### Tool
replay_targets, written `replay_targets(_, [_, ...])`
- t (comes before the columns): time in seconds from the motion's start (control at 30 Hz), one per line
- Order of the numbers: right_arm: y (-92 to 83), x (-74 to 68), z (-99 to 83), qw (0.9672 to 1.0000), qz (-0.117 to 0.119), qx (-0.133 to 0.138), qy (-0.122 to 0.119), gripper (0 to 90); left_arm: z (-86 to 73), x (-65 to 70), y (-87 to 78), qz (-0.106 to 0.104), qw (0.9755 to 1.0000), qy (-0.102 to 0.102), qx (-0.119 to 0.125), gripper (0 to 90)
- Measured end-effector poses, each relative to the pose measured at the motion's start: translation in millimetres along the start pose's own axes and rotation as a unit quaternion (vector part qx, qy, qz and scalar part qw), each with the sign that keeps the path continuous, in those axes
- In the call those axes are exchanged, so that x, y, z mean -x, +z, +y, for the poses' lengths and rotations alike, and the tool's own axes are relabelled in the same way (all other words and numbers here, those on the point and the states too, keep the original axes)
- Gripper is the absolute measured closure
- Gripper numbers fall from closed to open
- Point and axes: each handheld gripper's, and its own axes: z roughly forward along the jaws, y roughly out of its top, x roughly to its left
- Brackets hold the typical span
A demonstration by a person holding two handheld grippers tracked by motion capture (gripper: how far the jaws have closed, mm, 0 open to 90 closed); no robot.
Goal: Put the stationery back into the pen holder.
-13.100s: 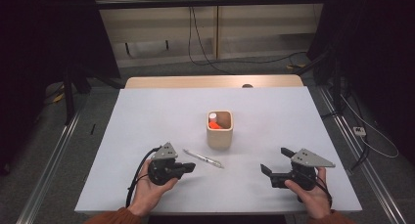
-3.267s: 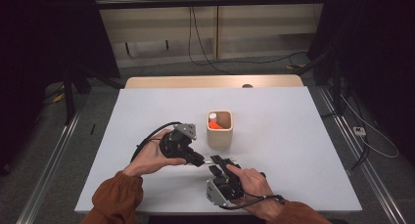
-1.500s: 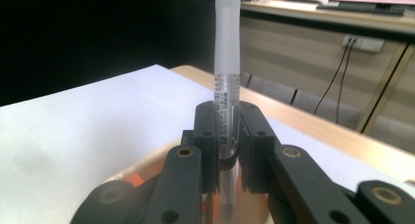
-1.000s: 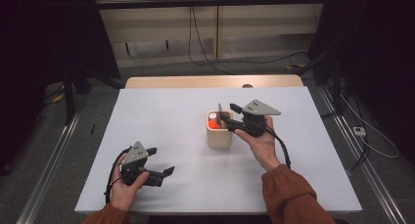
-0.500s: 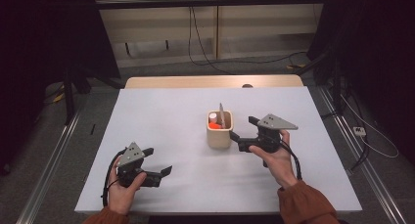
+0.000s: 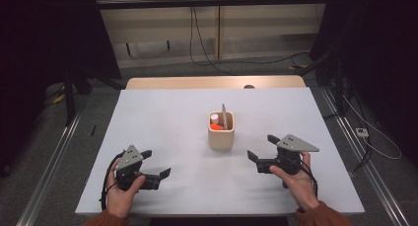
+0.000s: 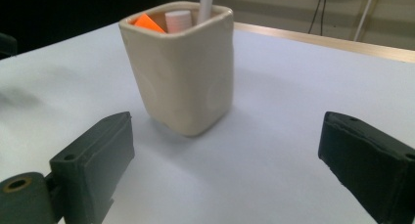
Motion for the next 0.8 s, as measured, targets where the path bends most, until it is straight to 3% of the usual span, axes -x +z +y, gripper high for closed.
replay_targets(0.13, [-10.9, 3.7, -7.7, 0.9998, -0.017, -0.004, 0.003, 6.6, -0.7, 0.7, 0.5, 0.0, 1.0, -0.004, 0.006, 6.7])
replay_targets(0.23, [-18.8, 4.9, -13.3, 0.9996, -0.028, -0.007, 0.006, 6.8, -1.2, 0.2, -0.4, 0.004, 1.0, 0.005, 0.002, 6.6])
replay_targets(0.5, [-38.6, 7.2, -35.1, 0.9987, -0.047, -0.015, 0.013, 7.1, -5.3, -1.6, -1.9, 0.008, 0.9998, -0.015, 0.013, 6.6])
replay_targets(0.57, [-42.0, 8.9, -38.0, 0.9985, -0.049, -0.011, 0.023, 7.1, -6.7, -1.2, -3.2, 0.007, 0.9995, -0.025, 0.02, 6.6])
replay_targets(0.8, [-41.9, 10.6, -37.2, 0.9983, -0.055, -0.003, 0.021, 7.8, -6.2, -2.0, -5.3, 0.016, 0.9991, -0.027, 0.027, 6.6])
